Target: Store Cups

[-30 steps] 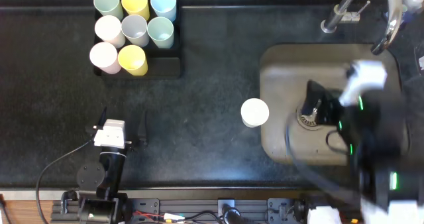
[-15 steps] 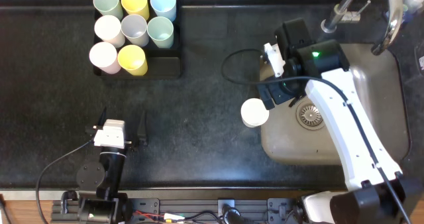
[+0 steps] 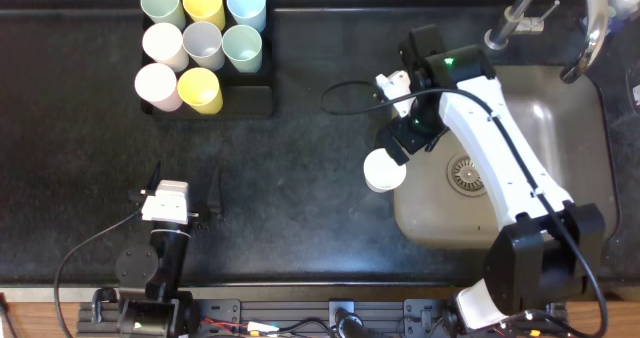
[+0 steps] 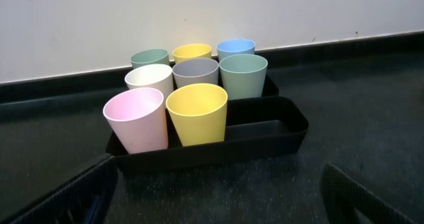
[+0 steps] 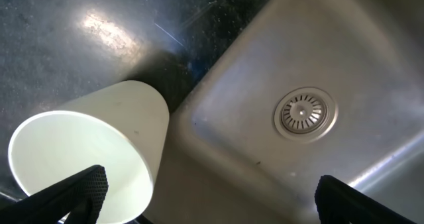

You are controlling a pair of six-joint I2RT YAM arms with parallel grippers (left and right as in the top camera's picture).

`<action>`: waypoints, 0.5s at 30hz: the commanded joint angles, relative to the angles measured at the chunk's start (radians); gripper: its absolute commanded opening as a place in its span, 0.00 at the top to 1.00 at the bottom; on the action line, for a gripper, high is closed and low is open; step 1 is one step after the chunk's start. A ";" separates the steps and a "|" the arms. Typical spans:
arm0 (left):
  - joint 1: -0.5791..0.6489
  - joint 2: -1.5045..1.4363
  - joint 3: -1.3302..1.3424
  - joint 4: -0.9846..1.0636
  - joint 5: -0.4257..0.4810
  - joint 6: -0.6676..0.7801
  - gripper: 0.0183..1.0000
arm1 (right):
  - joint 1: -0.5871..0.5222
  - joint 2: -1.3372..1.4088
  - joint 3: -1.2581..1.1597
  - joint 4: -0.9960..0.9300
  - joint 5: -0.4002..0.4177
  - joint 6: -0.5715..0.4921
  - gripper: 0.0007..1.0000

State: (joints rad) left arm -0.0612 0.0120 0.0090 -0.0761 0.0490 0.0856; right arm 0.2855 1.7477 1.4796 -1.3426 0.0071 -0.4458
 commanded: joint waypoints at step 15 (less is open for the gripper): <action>-0.001 -0.009 -0.001 -0.005 0.002 0.019 0.00 | 0.008 0.002 -0.116 0.113 0.010 -0.010 0.00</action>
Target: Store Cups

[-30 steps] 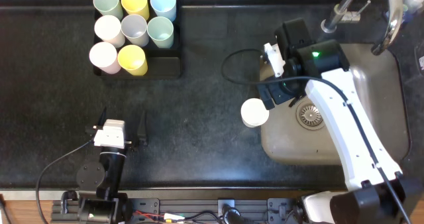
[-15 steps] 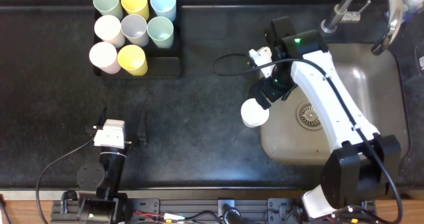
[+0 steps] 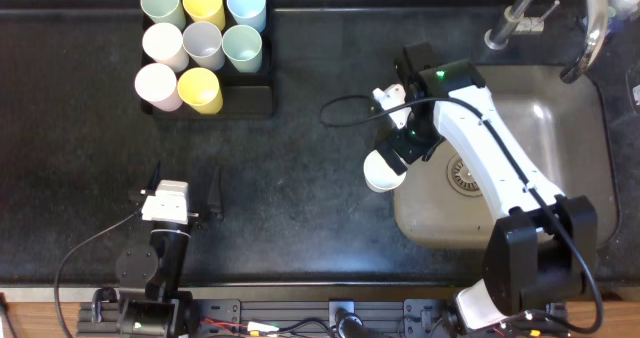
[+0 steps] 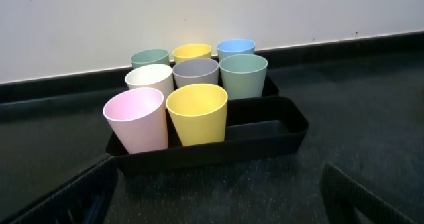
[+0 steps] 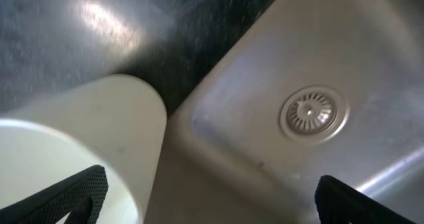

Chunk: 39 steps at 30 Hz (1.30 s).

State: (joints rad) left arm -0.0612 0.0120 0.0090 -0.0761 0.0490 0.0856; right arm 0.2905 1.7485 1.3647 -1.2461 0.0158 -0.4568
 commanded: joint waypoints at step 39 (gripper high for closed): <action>-0.001 -0.009 -0.001 -0.005 0.002 0.019 0.00 | 0.279 0.486 1.386 -0.421 0.035 0.219 0.96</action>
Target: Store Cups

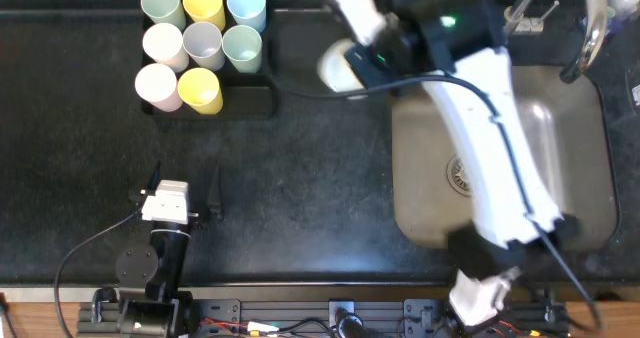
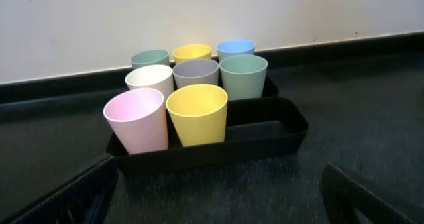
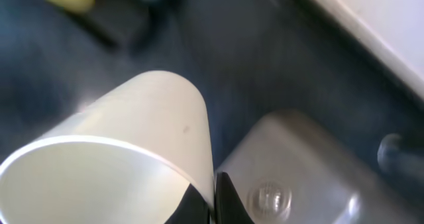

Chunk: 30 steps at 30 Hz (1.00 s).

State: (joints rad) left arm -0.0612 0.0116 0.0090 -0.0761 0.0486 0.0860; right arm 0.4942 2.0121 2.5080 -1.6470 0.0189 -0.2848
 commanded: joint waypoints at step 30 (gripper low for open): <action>-0.001 -0.009 -0.001 -0.005 0.002 0.018 0.00 | 0.245 0.598 0.370 0.132 0.134 0.079 0.96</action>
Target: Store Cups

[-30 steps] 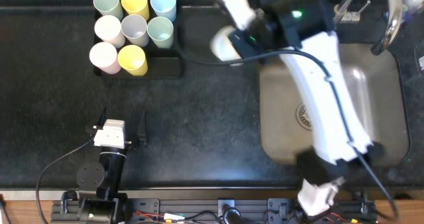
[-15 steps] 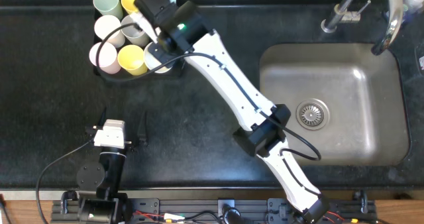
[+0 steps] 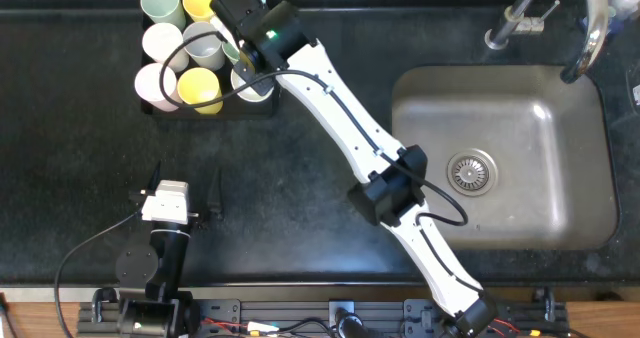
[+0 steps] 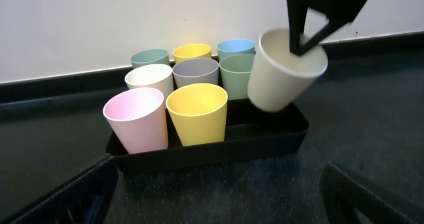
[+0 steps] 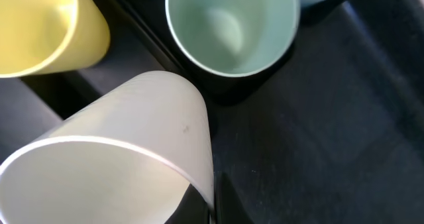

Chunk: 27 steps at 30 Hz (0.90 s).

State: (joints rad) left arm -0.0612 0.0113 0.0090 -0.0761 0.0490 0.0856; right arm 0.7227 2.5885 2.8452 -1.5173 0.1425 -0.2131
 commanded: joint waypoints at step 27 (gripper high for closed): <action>-0.001 -0.008 -0.001 -0.005 0.002 0.019 0.00 | 0.022 0.036 -0.064 0.032 0.005 -0.031 0.96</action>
State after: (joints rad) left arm -0.0612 0.0113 0.0090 -0.0761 0.0490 0.0860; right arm 0.7403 2.6156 2.7857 -1.4841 0.1421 -0.2386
